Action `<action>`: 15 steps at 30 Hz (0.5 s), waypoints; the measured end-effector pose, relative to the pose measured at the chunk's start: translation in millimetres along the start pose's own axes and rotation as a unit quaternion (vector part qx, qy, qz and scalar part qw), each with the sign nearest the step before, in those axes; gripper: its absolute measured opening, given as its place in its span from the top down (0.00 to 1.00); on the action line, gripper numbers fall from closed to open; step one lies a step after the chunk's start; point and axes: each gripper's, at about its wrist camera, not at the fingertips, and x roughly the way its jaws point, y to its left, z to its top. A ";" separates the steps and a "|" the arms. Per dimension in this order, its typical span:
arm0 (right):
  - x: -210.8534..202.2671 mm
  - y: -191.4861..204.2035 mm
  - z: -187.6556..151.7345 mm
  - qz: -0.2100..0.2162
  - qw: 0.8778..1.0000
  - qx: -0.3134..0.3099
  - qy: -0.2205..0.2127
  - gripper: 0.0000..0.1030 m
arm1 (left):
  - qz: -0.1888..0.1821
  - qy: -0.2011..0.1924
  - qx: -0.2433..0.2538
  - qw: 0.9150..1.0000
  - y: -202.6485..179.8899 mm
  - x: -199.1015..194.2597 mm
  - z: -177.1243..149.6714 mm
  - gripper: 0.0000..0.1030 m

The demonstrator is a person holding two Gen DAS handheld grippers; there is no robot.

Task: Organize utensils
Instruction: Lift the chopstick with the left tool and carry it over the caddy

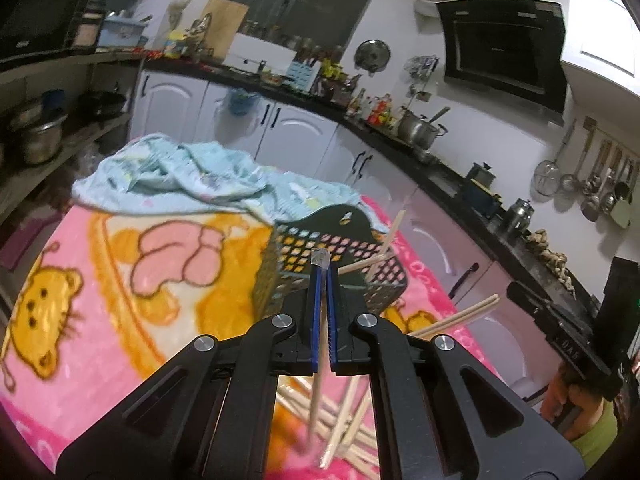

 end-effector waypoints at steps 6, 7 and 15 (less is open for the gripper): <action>-10.5 1.3 6.6 0.003 1.000 0.002 -0.014 0.98 | -0.021 -0.017 0.024 0.999 -29.8 -4.3 18.1 1.00; -12.4 1.6 7.7 0.003 1.000 0.002 -0.016 0.98 | -0.025 -0.020 0.028 0.999 -34.7 -4.9 21.0 1.00; -29.6 -3.0 18.0 0.003 0.999 0.006 -0.039 0.98 | -0.059 -0.034 0.040 0.997 -64.3 -7.6 44.2 1.00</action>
